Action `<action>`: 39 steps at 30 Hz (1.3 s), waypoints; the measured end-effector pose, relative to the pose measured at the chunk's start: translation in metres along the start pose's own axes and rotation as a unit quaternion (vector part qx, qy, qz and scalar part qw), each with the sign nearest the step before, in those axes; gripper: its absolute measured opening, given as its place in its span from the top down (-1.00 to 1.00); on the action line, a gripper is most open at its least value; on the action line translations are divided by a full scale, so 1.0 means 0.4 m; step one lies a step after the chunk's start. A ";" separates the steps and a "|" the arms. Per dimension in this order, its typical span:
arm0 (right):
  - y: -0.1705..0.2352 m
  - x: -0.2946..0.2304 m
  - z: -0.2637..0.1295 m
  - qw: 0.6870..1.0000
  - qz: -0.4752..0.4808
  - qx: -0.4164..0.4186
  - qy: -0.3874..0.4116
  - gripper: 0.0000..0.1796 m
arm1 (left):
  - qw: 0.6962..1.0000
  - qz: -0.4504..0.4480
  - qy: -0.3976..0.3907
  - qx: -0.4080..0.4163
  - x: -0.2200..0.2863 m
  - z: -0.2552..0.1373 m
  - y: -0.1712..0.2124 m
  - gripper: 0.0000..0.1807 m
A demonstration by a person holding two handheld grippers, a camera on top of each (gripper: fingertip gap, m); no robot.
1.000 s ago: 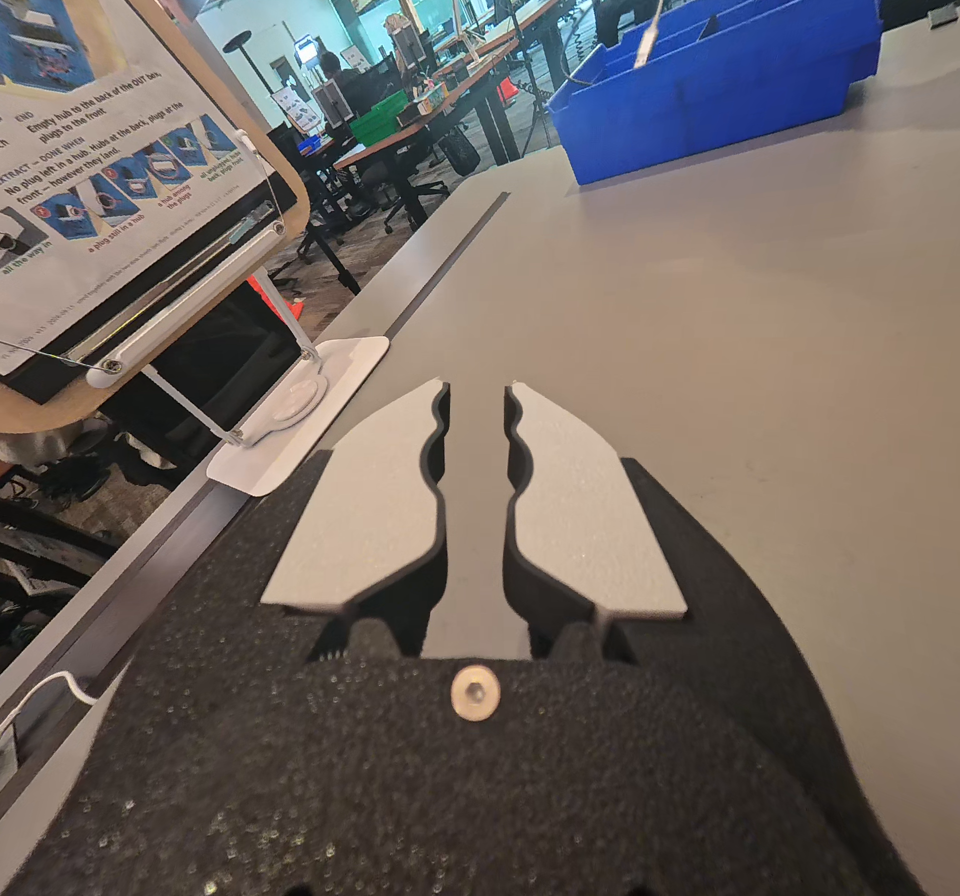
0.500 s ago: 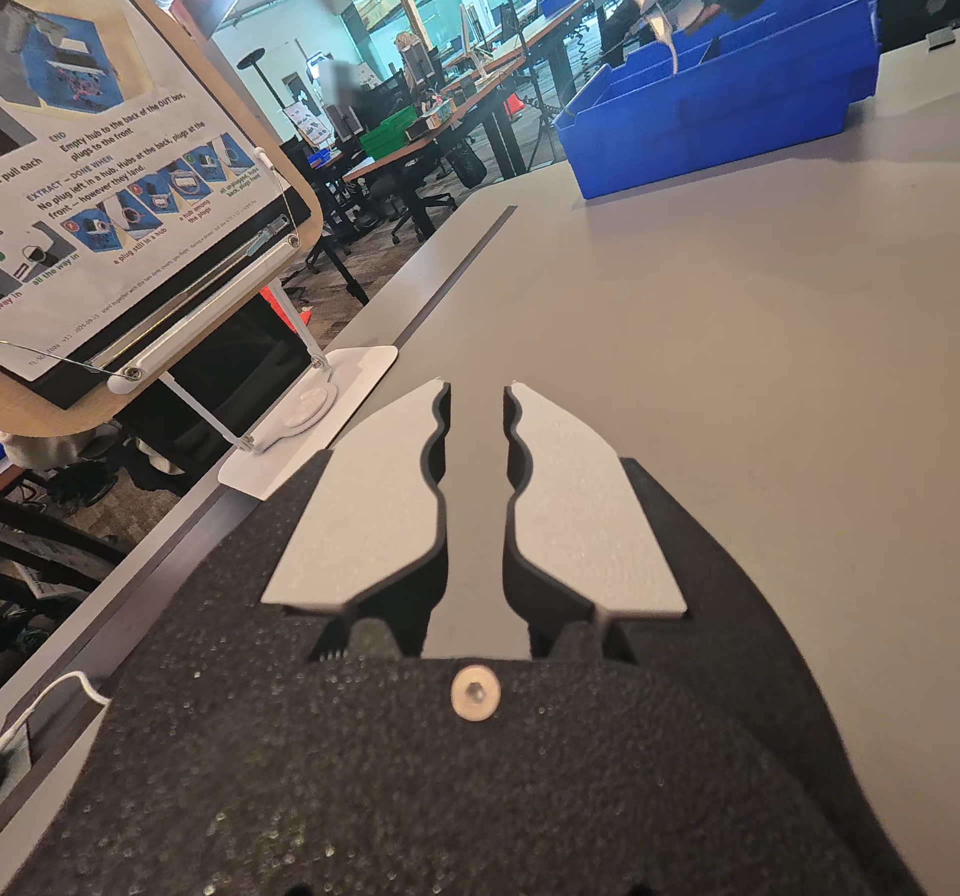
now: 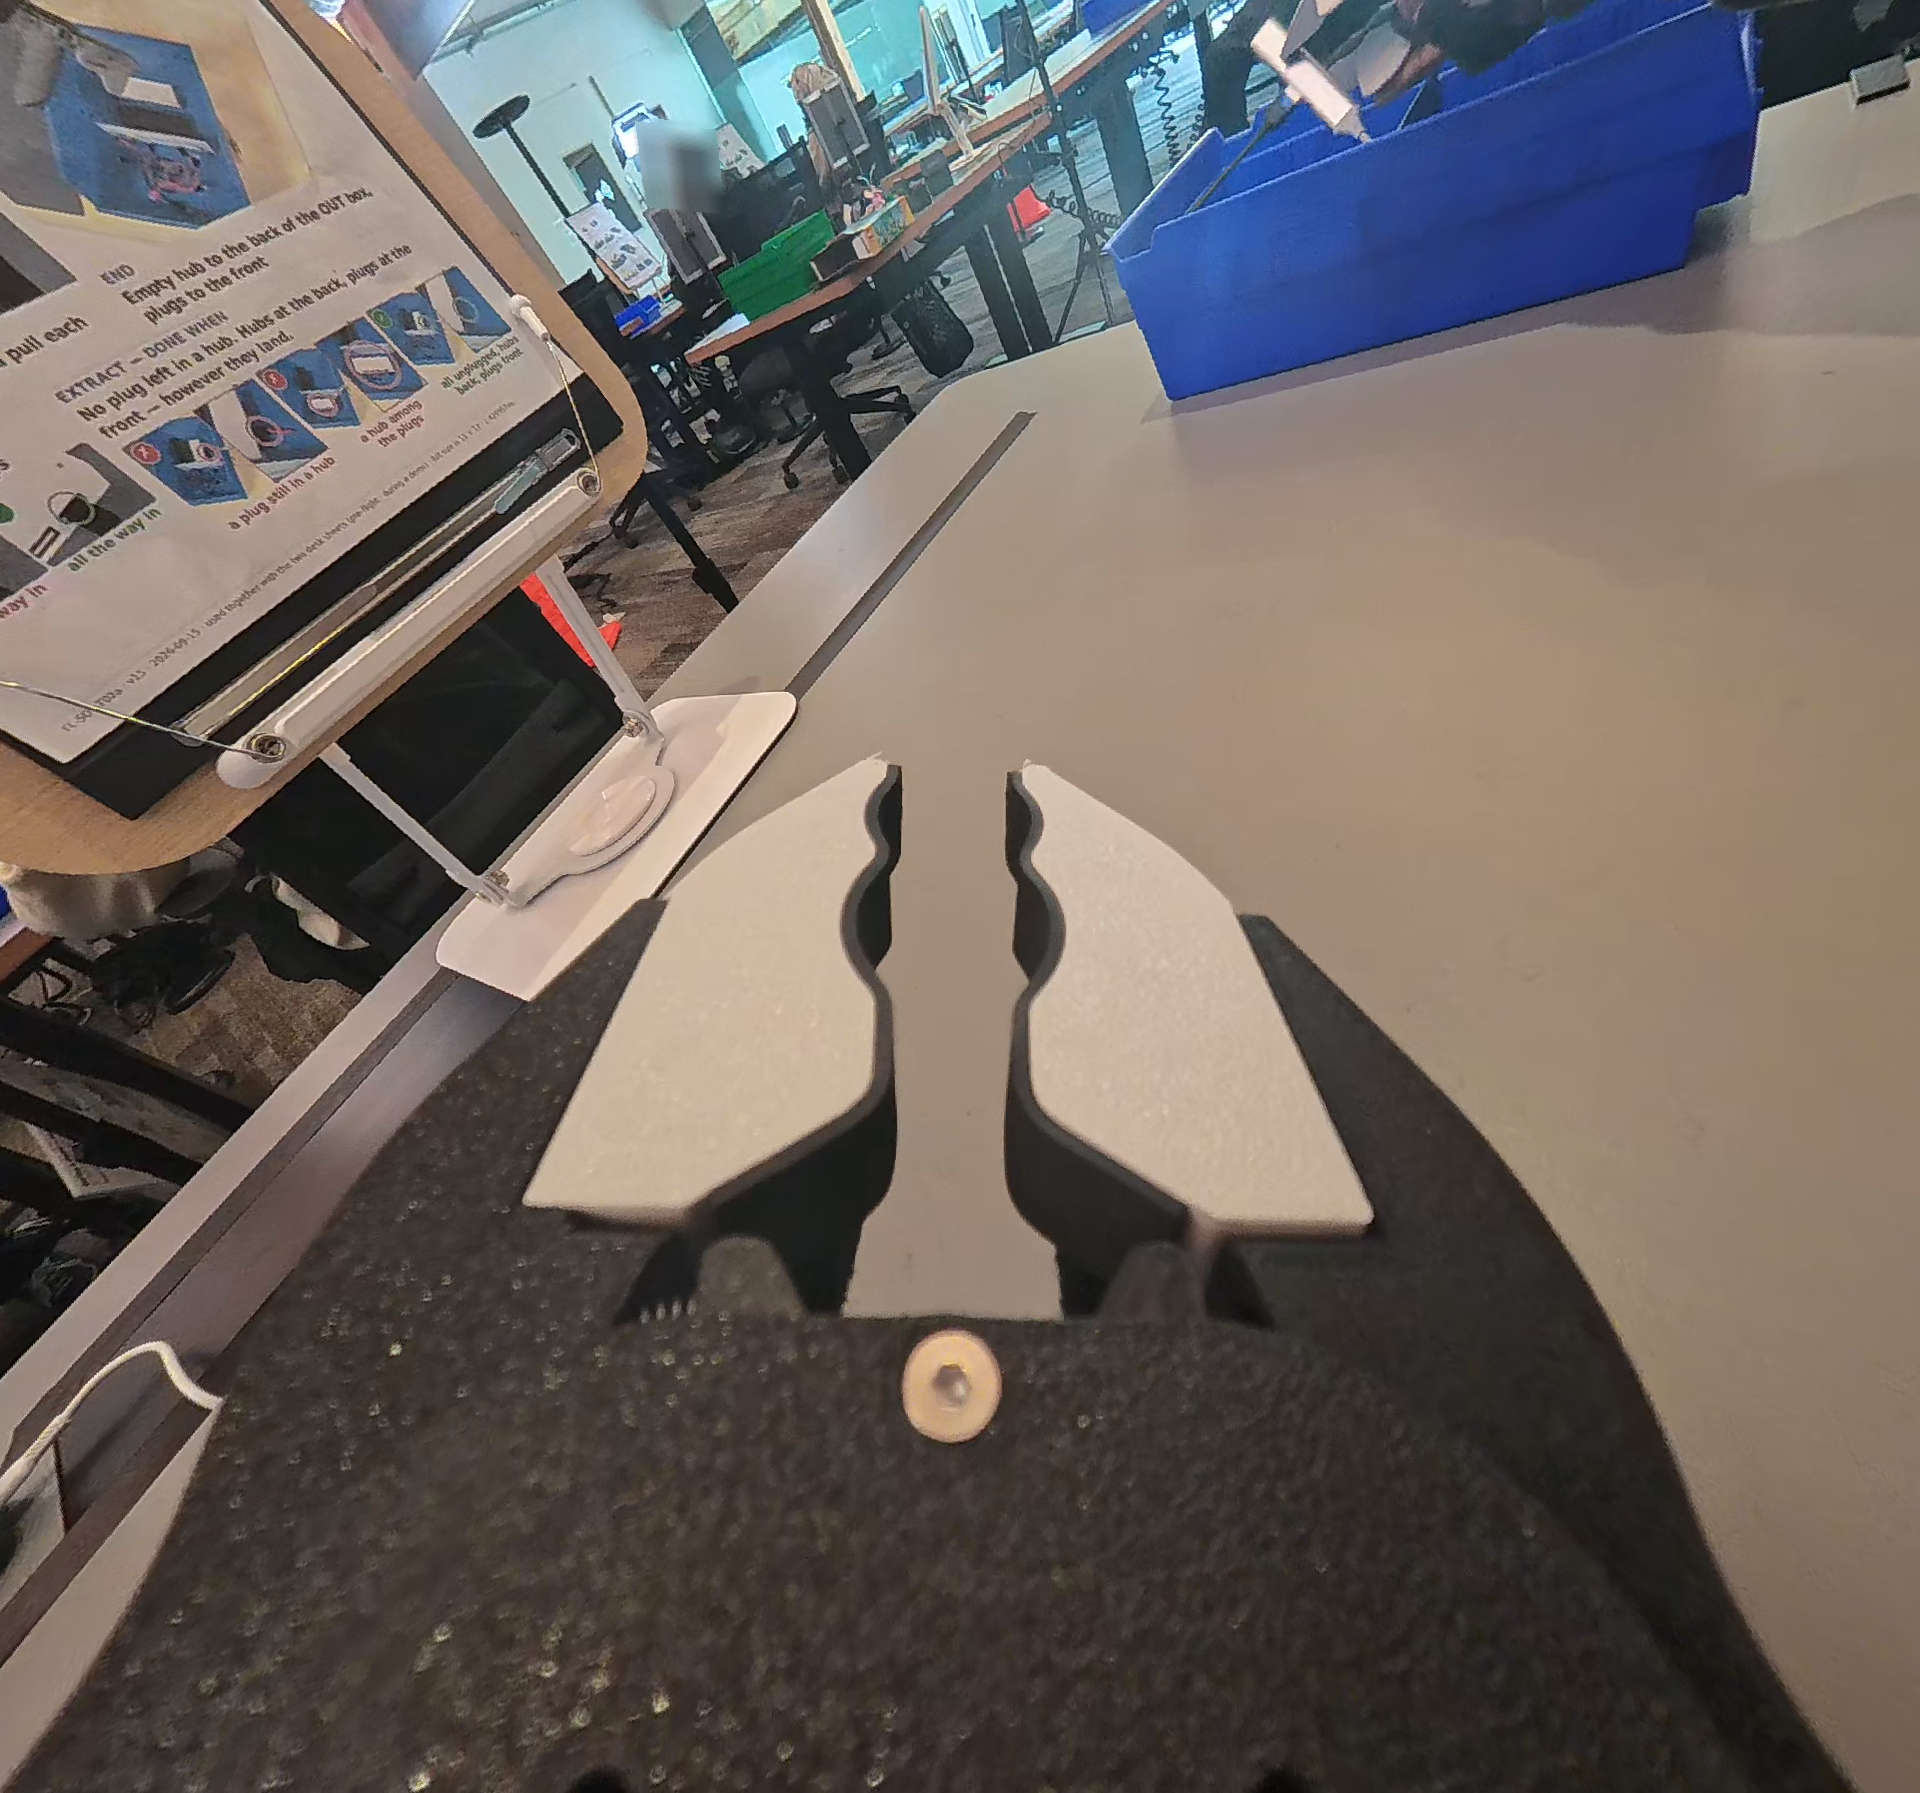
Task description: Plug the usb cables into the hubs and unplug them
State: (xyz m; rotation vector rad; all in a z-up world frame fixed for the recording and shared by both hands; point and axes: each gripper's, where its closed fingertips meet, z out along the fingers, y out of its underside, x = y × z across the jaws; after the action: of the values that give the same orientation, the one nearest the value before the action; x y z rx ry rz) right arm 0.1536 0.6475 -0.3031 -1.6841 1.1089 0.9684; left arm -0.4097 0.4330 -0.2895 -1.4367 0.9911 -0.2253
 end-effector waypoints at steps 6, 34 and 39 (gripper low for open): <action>0.001 0.002 0.000 1.000 0.000 -0.003 0.000 0.74 | 1.000 0.001 0.000 0.000 0.000 -0.001 -0.001 0.80; -0.053 -0.204 -0.102 0.977 -0.212 0.001 -0.035 0.54 | 1.000 0.007 -0.002 0.000 0.002 0.000 -0.004 0.80; -0.018 -0.252 -0.107 0.964 -0.260 -0.012 -0.045 0.52 | 1.000 0.007 -0.002 0.000 0.001 -0.001 -0.005 0.81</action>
State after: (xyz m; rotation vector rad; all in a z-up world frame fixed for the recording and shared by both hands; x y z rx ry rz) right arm 0.1363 0.6354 -0.1956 -1.8029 0.5463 0.7106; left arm -0.4087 0.4321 -0.2878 -1.4290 0.9964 -0.2125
